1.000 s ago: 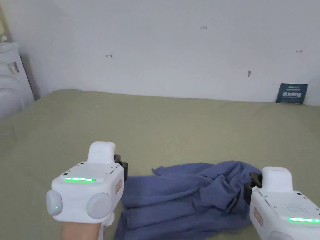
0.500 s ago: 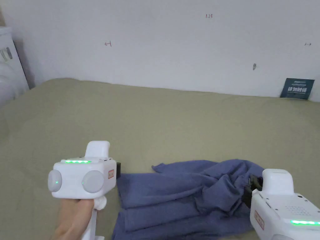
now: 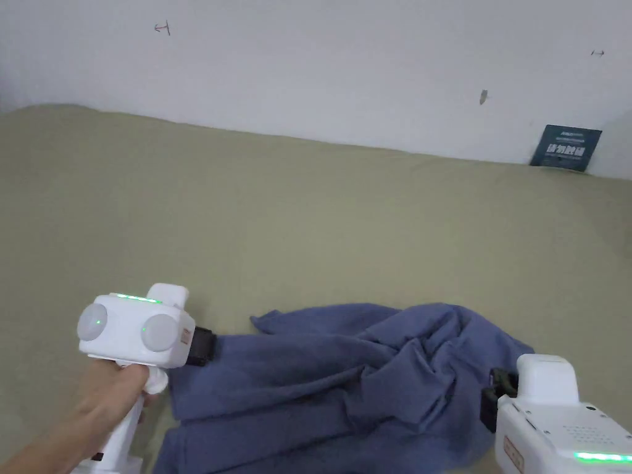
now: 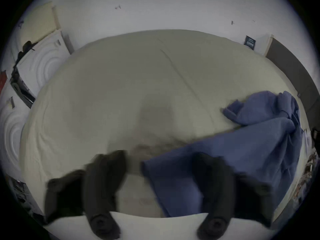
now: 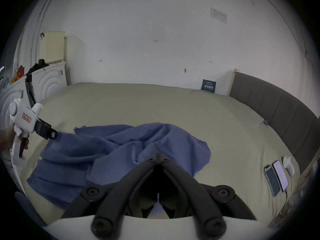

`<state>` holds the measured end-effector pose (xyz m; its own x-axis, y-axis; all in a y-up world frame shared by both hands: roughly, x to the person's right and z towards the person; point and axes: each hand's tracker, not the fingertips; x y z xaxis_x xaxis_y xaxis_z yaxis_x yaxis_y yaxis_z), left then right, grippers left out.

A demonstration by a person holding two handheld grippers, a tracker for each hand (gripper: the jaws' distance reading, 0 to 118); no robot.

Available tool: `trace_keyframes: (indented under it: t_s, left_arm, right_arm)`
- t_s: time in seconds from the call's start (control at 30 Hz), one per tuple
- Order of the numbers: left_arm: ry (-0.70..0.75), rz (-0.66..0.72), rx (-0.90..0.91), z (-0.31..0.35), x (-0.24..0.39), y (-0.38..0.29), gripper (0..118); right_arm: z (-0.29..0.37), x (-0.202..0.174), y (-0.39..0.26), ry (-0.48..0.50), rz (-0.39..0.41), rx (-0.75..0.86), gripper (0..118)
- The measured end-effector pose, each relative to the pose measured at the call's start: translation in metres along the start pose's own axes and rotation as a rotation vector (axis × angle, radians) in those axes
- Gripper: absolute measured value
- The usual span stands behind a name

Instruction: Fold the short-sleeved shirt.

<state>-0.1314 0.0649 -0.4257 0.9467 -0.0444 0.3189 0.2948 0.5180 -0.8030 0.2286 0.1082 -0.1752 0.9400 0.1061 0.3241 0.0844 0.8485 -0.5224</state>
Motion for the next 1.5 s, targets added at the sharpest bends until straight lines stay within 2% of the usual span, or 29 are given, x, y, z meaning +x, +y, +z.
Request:
trace_keyframes:
  t_s: [0.03, 0.07, 0.1, 0.3, 0.43, 0.53, 0.57, 0.63, 0.67, 0.7, 0.73, 0.77, 0.83, 0.9, 0.93, 0.97, 1.0, 1.03, 1.07, 1.1, 1.17, 1.23, 1.37, 1.5]
  left_arm:
    - [-0.034, -0.012, 0.006, 0.006, 0.007, -0.004, 61]
    - [-0.002, -0.023, 0.026, 0.011, 0.013, -0.007, 35]
    - [-0.002, -0.064, 0.037, 0.016, 0.019, -0.008, 3]
    - [-0.030, -0.073, 0.022, 0.029, 0.031, -0.005, 2]
    - [-0.044, -0.018, 0.008, 0.026, 0.024, -0.006, 3]
    - [-0.052, -0.019, 0.006, 0.024, 0.023, -0.005, 3]
    - [-0.049, -0.029, 0.007, 0.023, 0.024, -0.005, 3]
    - [-0.043, -0.048, 0.011, 0.024, 0.026, -0.007, 3]
    - [-0.044, -0.050, 0.009, 0.020, 0.025, -0.005, 3]
    - [-0.045, -0.047, 0.009, 0.018, 0.024, -0.004, 3]
    - [-0.050, -0.038, 0.009, 0.018, 0.023, -0.005, 3]
    - [-0.055, -0.030, 0.008, 0.018, 0.021, -0.005, 3]
    - [-0.068, -0.018, 0.006, 0.014, 0.017, -0.003, 3]
    - [-0.076, -0.012, 0.002, 0.014, 0.015, -0.001, 3]
    - [-0.080, -0.004, -0.002, 0.012, 0.014, 0.000, 3]
    - [-0.083, -0.002, -0.005, 0.012, 0.013, 0.002, 3]
    - [-0.090, 0.001, -0.016, 0.016, 0.010, 0.005, 3]
    - [-0.094, 0.012, -0.017, 0.023, 0.007, 0.008, 3]
    - [-0.085, 0.011, -0.005, 0.030, 0.005, 0.007, 3]
    - [-0.050, 0.001, 0.032, 0.040, 0.002, 0.008, 3]
    - [-0.040, 0.032, 0.091, 0.066, -0.009, 0.010, 3]
    - [-0.015, 0.063, 0.149, 0.100, -0.022, 0.013, 3]
    - [0.060, 0.051, 0.245, 0.169, -0.046, 0.023, 3]
    - [0.249, 0.020, 0.356, 0.233, -0.060, 0.032, 3]
  right_arm:
    - [0.000, 0.005, -0.001, -0.005, -0.005, -0.009, 0]
    - [-0.001, 0.009, -0.002, -0.009, -0.013, -0.024, 0]
    - [-0.004, 0.014, -0.002, -0.013, -0.030, -0.037, 0]
    - [-0.028, 0.049, 0.009, -0.069, -0.017, -0.099, 0]
    - [-0.062, 0.083, 0.030, -0.076, -0.097, -0.174, 0]
    - [-0.092, 0.103, 0.044, -0.031, -0.154, -0.259, 1]
    - [-0.100, 0.107, 0.046, -0.016, -0.167, -0.264, 10]
    - [-0.119, 0.115, 0.050, 0.054, -0.208, -0.341, 99]
    - [-0.128, 0.118, 0.049, 0.071, -0.232, -0.386, 117]
    - [-0.141, 0.119, 0.045, 0.072, -0.246, -0.435, 106]
    - [-0.152, 0.117, 0.039, 0.049, -0.233, -0.483, 103]
    - [-0.147, 0.119, 0.041, -0.004, -0.235, -0.356, 101]
    - [-0.149, 0.101, 0.031, -0.072, -0.153, -0.461, 98]
    - [-0.142, 0.094, 0.025, -0.042, -0.165, -0.451, 87]
    - [-0.134, 0.090, 0.027, -0.040, -0.169, -0.439, 78]
    - [-0.156, 0.107, 0.021, -0.025, -0.183, -0.421, 52]
    - [-0.153, 0.109, 0.023, 0.021, -0.196, -0.413, 15]
    - [-0.145, 0.107, 0.028, 0.047, -0.188, -0.389, 11]
    - [-0.134, 0.104, 0.033, -0.025, -0.131, -0.349, 11]
    - [-0.115, 0.095, 0.044, -0.019, -0.081, -0.311, 11]
    - [-0.090, 0.096, 0.057, -0.006, -0.050, -0.255, 11]
    - [-0.060, 0.100, 0.076, -0.019, -0.056, -0.189, 11]
    - [-0.005, 0.108, 0.111, 0.034, -0.119, -0.093, 11]
    - [0.043, 0.102, 0.145, 0.033, -0.088, -0.004, 11]
